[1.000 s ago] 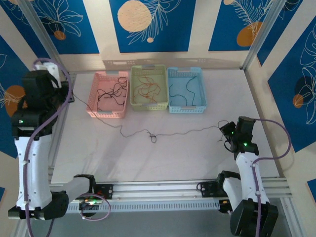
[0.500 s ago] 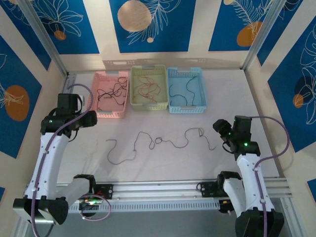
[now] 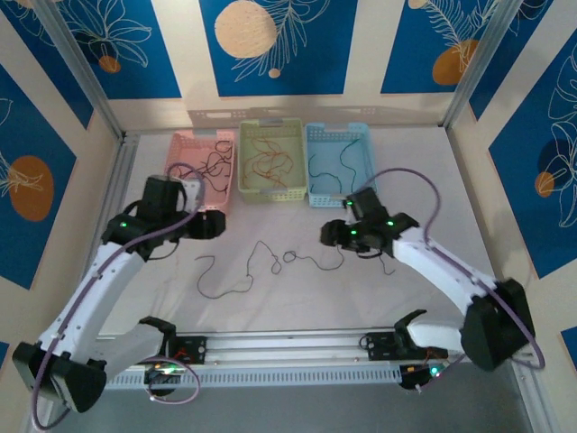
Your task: Untangle the cables
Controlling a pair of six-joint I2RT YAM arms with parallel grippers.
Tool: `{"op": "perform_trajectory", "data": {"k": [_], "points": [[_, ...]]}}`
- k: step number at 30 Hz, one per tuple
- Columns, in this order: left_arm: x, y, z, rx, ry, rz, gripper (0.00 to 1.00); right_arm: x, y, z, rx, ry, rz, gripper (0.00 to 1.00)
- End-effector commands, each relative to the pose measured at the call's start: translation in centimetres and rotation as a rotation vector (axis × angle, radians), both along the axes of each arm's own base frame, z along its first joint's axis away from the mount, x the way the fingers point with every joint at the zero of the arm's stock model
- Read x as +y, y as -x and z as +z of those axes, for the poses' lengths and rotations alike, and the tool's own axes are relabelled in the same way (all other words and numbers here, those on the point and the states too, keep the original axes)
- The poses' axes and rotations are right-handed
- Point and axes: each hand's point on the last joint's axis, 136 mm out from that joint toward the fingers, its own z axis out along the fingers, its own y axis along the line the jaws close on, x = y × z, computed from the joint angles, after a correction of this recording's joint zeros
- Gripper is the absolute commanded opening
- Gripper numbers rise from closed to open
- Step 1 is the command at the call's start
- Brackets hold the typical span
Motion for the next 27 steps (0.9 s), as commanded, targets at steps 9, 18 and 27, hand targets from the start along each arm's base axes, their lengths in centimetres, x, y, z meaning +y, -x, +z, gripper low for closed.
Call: {"op": "perform_trajectory", "data": {"k": [9, 18, 27], "points": [[5.4, 2.1, -2.5, -0.032, -0.121, 0.27, 0.73, 13.5, -1.2, -2.4, 0.066, -0.113, 0.371, 0.76], [4.5, 2.6, -6.0, 0.053, 0.0, 0.34, 0.78, 17.6, -1.4, -5.7, 0.138, -0.062, 0.478, 0.61], [3.8, 3.9, -14.0, 0.216, 0.048, 0.402, 0.78, 17.6, -1.3, -5.8, 0.146, -0.079, 0.457, 0.24]]}}
